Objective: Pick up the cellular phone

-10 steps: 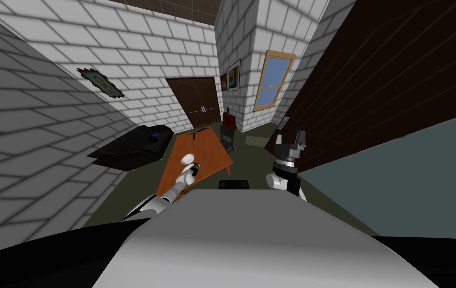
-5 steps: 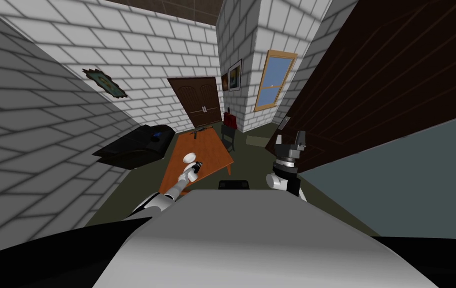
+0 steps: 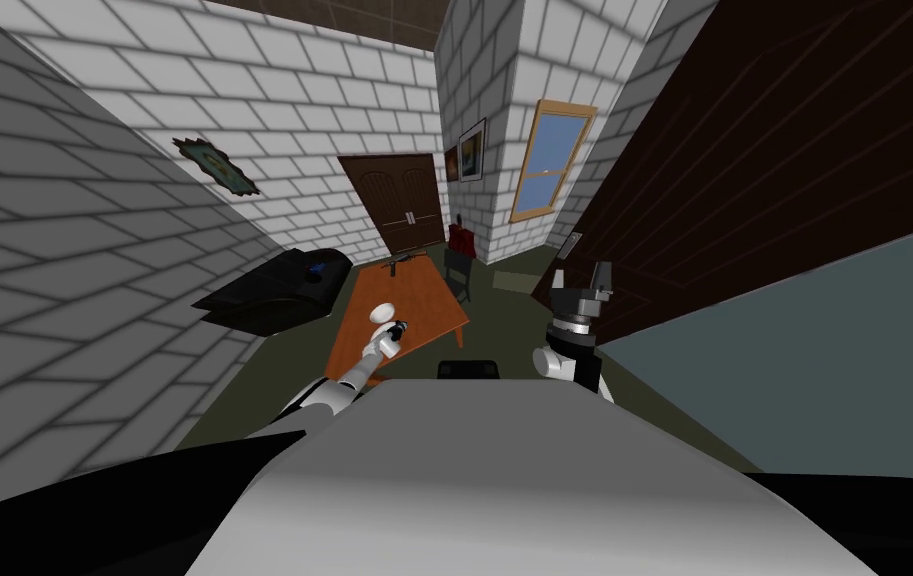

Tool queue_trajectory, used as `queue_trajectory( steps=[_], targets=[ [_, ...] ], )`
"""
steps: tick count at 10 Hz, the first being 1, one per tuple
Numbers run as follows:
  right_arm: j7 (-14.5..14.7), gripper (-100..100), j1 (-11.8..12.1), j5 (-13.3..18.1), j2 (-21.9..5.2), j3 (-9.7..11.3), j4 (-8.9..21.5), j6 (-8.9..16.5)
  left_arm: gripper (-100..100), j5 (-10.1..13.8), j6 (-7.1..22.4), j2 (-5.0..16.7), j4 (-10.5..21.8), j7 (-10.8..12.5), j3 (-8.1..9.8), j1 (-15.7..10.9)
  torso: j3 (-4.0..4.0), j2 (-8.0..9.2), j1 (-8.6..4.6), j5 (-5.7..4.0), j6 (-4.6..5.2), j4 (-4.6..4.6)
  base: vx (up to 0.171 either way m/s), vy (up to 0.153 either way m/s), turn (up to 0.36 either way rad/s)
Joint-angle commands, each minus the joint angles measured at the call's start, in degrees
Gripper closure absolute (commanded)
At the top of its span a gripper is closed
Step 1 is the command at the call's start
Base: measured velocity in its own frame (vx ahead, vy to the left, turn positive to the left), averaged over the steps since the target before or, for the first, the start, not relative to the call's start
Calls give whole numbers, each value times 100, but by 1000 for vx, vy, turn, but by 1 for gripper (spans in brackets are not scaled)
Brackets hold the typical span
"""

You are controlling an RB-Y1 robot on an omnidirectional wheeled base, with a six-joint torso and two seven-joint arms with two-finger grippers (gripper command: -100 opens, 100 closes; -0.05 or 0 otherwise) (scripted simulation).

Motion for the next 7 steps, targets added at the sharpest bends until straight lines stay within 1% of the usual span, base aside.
queue_trajectory(
  steps=[1, 2, 3, 4, 5, 6, 7],
  targets=[
    [0, 0, 0, 0, 0, 0, 0, 0, 100, 53, 17, 0, -9, -248, -2, -6, 0, 0, 0, 0, 0, 0, -1, 7, 0],
    [0, 0, 0, 0, 0, 0, 0, 0, 100, 334, 66, -142, 75, -432, 88, -187, -5, -8, -3, -2, 1, -3, -41, 23, 47],
    [0, 0, 0, 0, 0, 0, 0, 0, 100, 450, 66, -142, 75, -597, 88, -187, -2, -2, -1, -2, 2, -1, -50, 28, 12],
    [0, 0, 0, 0, 0, 0, 0, 0, 100, 450, 66, -142, 75, -768, 88, -187, 0, 3, 0, -1, 1, -2, -26, 12, -5],
    [0, 0, 0, 0, 0, 0, 0, 0, 100, 450, 66, -142, 75, -817, 88, -187, -2, -2, -4, -3, 1, -3, -8, 1, 1],
    [0, 0, 0, 0, 0, 0, 0, 0, 100, 447, 72, -141, 59, -753, 88, -179, -7, -9, -9, -6, 1, -5, 0, 0, 0],
    [0, 0, 0, 0, 0, 0, 0, 0, 0, 448, 69, -144, 61, -773, 88, -179, -9, -13, -11, -7, 1, -6, 0, 0, 0]
  ],
)
